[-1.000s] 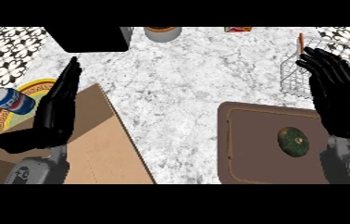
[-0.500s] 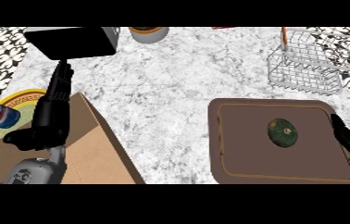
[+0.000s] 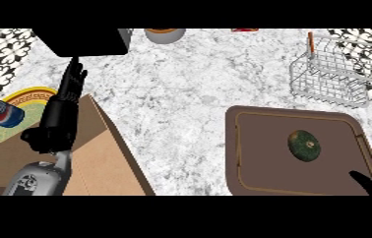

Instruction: Pick the squash from the tray and place it in the tiered basket

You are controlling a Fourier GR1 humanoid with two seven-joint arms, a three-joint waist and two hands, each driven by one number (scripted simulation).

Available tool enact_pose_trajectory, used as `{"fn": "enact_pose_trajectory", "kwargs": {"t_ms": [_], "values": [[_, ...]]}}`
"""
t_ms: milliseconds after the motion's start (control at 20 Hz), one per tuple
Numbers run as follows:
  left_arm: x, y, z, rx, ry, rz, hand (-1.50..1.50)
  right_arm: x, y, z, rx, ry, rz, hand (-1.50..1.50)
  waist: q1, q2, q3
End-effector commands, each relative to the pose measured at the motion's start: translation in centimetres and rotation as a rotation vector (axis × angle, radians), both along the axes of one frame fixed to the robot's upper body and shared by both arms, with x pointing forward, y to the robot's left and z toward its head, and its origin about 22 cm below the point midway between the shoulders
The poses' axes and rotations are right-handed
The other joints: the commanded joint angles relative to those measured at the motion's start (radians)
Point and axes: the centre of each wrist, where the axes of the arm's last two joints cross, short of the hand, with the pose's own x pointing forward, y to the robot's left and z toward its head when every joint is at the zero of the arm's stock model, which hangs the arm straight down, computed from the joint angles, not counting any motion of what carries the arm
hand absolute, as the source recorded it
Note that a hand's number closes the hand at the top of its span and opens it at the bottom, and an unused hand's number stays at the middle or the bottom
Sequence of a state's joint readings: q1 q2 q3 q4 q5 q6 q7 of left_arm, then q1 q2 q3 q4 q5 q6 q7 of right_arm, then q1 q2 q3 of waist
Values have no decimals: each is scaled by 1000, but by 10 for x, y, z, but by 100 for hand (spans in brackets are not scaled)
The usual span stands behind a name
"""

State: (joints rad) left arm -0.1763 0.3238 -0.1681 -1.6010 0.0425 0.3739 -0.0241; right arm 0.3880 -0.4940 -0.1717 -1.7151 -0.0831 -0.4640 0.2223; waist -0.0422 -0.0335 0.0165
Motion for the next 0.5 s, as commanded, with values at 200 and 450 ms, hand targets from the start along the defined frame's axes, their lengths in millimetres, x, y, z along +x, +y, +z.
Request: {"fn": "enact_pose_trajectory", "kwargs": {"t_ms": [200,450], "values": [[-2,41,-19,120,229,41,0,6,2,62,-47,303,126,-150,46,42,-24],[-2,38,-24,148,242,18,0,24,7,85,-6,400,69,-150,69,45,-21]]}}
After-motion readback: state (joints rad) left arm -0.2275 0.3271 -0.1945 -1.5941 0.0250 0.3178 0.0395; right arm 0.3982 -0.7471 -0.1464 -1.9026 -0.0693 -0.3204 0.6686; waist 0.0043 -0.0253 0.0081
